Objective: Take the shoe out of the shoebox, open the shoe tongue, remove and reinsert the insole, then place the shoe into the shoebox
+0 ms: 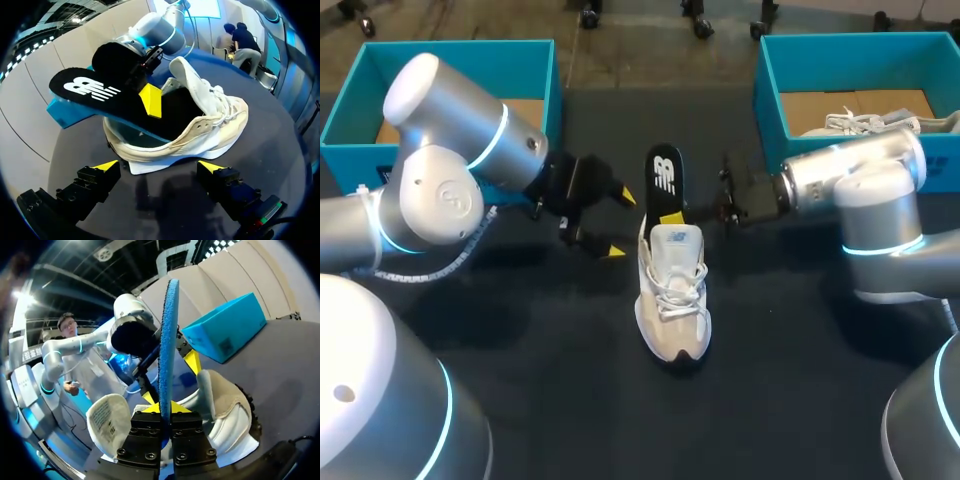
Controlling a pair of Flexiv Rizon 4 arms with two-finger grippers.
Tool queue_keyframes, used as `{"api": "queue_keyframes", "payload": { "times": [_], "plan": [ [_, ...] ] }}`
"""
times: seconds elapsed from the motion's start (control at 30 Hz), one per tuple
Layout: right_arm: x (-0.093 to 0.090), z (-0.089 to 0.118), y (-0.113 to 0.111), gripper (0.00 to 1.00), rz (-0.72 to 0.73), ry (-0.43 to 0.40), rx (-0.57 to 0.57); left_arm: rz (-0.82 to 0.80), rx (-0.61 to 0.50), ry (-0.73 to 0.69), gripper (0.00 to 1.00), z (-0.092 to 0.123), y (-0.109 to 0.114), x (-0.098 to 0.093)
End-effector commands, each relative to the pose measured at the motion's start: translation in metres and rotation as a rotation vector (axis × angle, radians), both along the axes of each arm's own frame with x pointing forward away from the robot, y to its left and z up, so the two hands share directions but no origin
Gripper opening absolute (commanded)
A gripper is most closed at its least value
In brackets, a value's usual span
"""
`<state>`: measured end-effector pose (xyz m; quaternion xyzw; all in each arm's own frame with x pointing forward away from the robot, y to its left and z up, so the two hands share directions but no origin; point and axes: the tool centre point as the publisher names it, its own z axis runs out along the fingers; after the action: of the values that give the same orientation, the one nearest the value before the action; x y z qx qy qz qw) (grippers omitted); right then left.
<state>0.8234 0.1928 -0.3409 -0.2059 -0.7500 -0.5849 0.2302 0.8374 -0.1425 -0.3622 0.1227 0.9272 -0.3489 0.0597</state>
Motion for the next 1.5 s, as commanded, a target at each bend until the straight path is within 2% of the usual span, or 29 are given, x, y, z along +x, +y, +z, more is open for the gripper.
{"api": "queue_keyframes", "payload": {
  "times": [0.03,0.2,0.27,0.33,0.37,0.4,0.53,0.73,0.83,0.9,1.07,1.5],
  "plan": [
    [-0.010,-0.005,0.005,0.00,0.002,0.021,-0.019,0.000,0.004,0.000,1.00,0.000,-0.001,0.000],
    [-0.014,-0.008,0.005,0.00,0.006,0.041,-0.027,-0.002,0.006,0.005,1.00,-0.002,-0.003,0.000],
    [-0.011,-0.004,0.005,0.00,0.002,0.023,-0.037,-0.002,0.006,0.007,1.00,-0.002,-0.003,0.000],
    [-0.008,0.001,0.005,0.16,0.000,0.002,-0.044,-0.001,0.006,0.006,1.00,-0.002,-0.003,0.000],
    [-0.006,0.004,0.004,0.18,0.000,-0.010,-0.051,-0.001,0.006,0.006,1.00,-0.002,-0.002,0.000],
    [-0.003,0.007,0.004,0.24,0.000,-0.021,-0.056,0.000,0.005,0.005,1.00,-0.002,-0.002,0.000],
    [0.004,0.017,0.003,0.28,0.007,-0.050,-0.070,0.002,0.004,0.001,1.00,0.000,-0.001,-0.001],
    [0.015,0.020,0.002,0.27,0.030,-0.062,-0.082,0.019,-0.002,-0.008,1.00,0.003,0.006,-0.002],
    [0.019,0.018,0.002,0.21,0.042,-0.062,-0.075,0.027,-0.004,-0.012,1.00,0.005,0.009,-0.003],
    [0.019,0.014,0.002,0.00,0.041,-0.075,-0.058,0.032,-0.005,-0.014,1.00,0.005,0.010,-0.003],
    [0.013,0.003,0.000,0.00,0.032,-0.064,-0.050,0.040,-0.003,-0.010,1.00,0.003,0.012,-0.004],
    [-0.014,-0.006,0.002,0.00,0.020,0.014,-0.058,0.042,-0.003,-0.008,1.00,0.000,0.013,0.000]
  ]
}}
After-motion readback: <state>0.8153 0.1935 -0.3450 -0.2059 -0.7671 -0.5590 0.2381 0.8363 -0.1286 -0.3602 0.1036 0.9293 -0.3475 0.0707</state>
